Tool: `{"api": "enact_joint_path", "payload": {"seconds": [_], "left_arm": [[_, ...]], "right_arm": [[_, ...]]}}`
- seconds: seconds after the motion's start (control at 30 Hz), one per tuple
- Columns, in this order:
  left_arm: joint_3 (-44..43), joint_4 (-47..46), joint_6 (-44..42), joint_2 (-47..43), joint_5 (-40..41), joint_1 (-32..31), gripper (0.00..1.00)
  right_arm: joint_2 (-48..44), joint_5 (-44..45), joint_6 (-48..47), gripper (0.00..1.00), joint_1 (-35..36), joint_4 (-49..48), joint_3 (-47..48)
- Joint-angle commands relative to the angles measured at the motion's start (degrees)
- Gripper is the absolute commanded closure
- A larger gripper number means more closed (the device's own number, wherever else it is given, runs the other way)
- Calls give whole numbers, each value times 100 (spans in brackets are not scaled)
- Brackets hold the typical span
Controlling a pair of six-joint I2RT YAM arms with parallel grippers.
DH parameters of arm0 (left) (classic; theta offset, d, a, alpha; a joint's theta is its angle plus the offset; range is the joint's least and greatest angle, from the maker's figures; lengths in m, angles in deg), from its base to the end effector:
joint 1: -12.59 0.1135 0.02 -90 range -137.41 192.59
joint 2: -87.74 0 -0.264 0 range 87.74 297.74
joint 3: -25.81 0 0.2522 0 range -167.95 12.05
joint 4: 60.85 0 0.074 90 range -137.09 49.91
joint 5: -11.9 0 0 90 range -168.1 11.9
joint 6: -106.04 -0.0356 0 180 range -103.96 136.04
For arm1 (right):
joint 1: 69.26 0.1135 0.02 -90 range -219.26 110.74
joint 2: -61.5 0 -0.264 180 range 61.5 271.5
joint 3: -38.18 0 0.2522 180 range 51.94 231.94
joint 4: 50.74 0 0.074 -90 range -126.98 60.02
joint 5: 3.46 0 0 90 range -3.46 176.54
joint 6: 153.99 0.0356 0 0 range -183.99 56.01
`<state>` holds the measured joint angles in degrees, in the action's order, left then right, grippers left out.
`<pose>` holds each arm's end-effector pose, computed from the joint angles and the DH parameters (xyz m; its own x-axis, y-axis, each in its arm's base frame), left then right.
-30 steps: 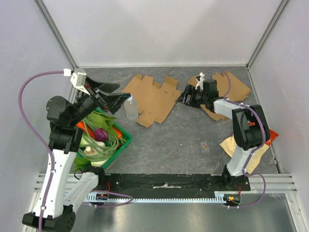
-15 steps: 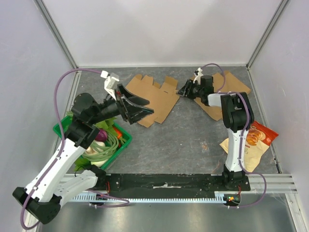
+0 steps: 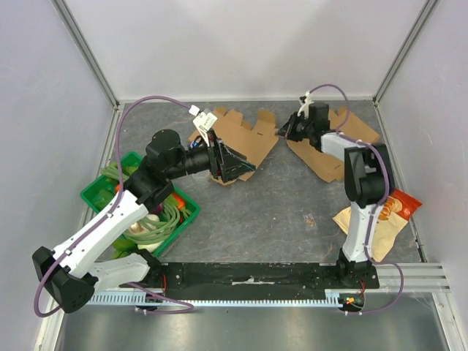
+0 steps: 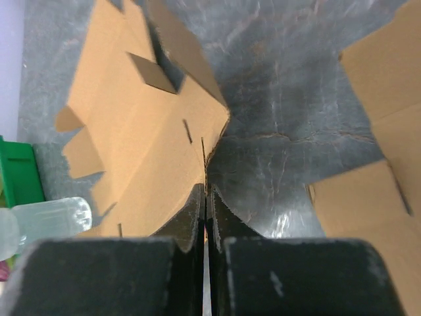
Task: Fold the paper box
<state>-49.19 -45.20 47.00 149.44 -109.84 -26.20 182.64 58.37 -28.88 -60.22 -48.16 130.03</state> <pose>0.1788 -0.1677 0.3997 -0.5123 -0.1496 -0.8457 0.7918 0.2993 -0.5325 0.4575 0.0898 0.1604 -0.7340 0.3966 -0.5514 -0.1373 0.7084 0.6924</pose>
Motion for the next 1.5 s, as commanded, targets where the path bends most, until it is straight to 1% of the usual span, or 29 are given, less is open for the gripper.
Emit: {"api": "enact_joint_path", "payload": {"seconds": [0.0, 0.07, 0.17, 0.2, 0.27, 0.33, 0.37, 0.4, 0.47, 0.5, 0.6, 0.67, 0.8, 0.9, 0.93, 1.0, 1.03, 1.07, 1.1, 1.17, 1.2, 1.23, 1.27, 1.3, 1.33, 1.37, 1.4, 1.43, 1.47], "left_arm": [[-477, 179, -275, 158, 300, -76, 28], [-504, 198, -30, 377, 362, -120, 24], [-556, 407, 199, 711, 590, -418, 18], [-565, 487, 226, 782, 826, -646, 17], [-452, 655, 331, 827, 1134, -893, 17], [-137, 594, 323, 757, 1416, -1192, 17], [-39, 558, 210, 713, 1487, -1280, 17], [58, 541, 122, 617, 1609, -1429, 19], [278, 575, -72, 537, 1680, -1544, 25], [331, 636, -64, 493, 1724, -1570, 26], [822, 559, 374, 256, 1839, -1649, 29], [1297, 566, 638, 98, 1926, -1711, 27], [2060, 857, 1446, -210, 2802, -1939, 22], [2526, 936, 2158, -605, 3349, -2054, 16], [2598, 927, 2351, -684, 3403, -2054, 13], [2617, 831, 2327, -799, 3325, -2063, 13], [2573, 743, 2048, -790, 3202, -2063, 15], [2494, 673, 1811, -686, 2775, -2063, 16], [2250, 603, 1521, -641, 2623, -2072, 19], [1941, 602, 564, -492, 2237, -2063, 23], [1548, 645, 195, -291, 2191, -2063, 24], [1301, 872, -566, -176, 2199, -2063, 26], [1046, 979, -956, -62, 2295, -2063, 27], [539, 1058, -1334, 192, 2374, -2063, 27], [281, 1085, -2008, 290, 2514, -2063, 26], [61, 1033, -2328, 404, 2594, -2028, 25], [-411, 972, -2653, 631, 2455, -1993, 22], [-668, 945, -3292, 799, 2263, -1940, 18], [-940, 1006, -3490, 957, 1756, -1731, 15]], "right_arm": [[-1653, 619, -225, 100, -236, 1065, -167], [-2277, 872, -180, 100, -271, 1406, -459], [-3059, 1286, 30, 100, -315, 1908, -1257], [-3523, 1339, 126, 100, -315, 1970, -1495], [-4000, 1261, 312, 100, -315, 1953, -2196], [-4589, 1086, 190, 100, -306, 2145, -2533], [-4765, 1041, 58, 100, -306, 2303, -2718], [-5141, 1076, -82, 100, -306, 2740, -2789], [-5617, 1286, -206, 100, -306, 2945, -3209], [-6124, 1322, -207, 100, -306, 2990, -3377], [-6908, 1305, 153, 100, -306, 2955, -3975], [-7191, 1313, 459, 100, -306, 2937, -4334], [-7893, 1436, 1153, 100, -306, 2640, -4889], [-8202, 1489, 1480, 100, -306, 2454, -5162], [-8247, 1480, 1481, 100, -306, 2402, -5241], [-8256, 1437, 1411, 100, -315, 2340, -5260], [-8195, 1288, 1176, 100, -306, 2340, -5199], [-8133, 1174, 999, 100, -306, 2348, -5128], [-7985, 1060, 815, 100, -315, 2444, -5041], [-7905, 893, 235, 100, -306, 2629, -4716], [-7800, 752, -11, 100, -306, 2708, -4602], [-7703, 525, -457, 100, -306, 2865, -4235], [-7502, 401, -662, 100, -306, 3172, -4049], [-7404, 225, -855, 100, -306, 3296, -3873], [-7299, 58, -1075, 100, -306, 3498, -3418], [-7132, -4, -1442, 100, -306, 3952, -3205], [-7113, -22, -1568, 100, -306, 4105, -3046], [-7096, -75, -1717, 100, -306, 4219, -2784], [-7104, -119, -1927, 100, -306, 4438, -2651]]}}
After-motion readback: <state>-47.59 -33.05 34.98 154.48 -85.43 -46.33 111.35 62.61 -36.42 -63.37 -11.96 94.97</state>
